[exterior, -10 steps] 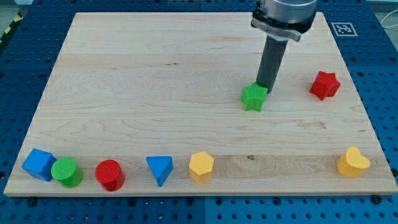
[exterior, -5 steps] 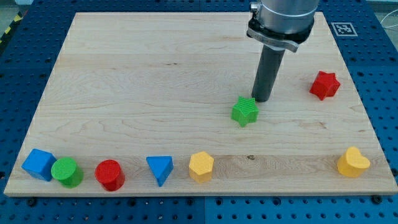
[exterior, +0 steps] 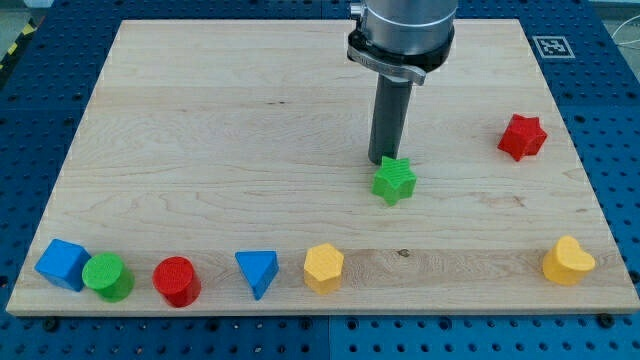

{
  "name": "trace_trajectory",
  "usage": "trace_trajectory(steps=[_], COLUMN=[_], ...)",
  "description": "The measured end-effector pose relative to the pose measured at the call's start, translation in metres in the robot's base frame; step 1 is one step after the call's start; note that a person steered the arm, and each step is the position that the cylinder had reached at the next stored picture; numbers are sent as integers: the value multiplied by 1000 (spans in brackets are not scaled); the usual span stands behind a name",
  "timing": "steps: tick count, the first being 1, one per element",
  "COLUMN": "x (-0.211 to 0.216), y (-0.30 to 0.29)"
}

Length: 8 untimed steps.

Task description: Push the green star to bottom center of the board

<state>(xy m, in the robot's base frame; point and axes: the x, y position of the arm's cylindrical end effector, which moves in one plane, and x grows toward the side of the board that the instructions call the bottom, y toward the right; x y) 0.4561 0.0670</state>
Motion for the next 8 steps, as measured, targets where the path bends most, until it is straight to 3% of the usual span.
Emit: trace_trajectory(steps=[6, 8], x=[99, 83], y=[0, 10])
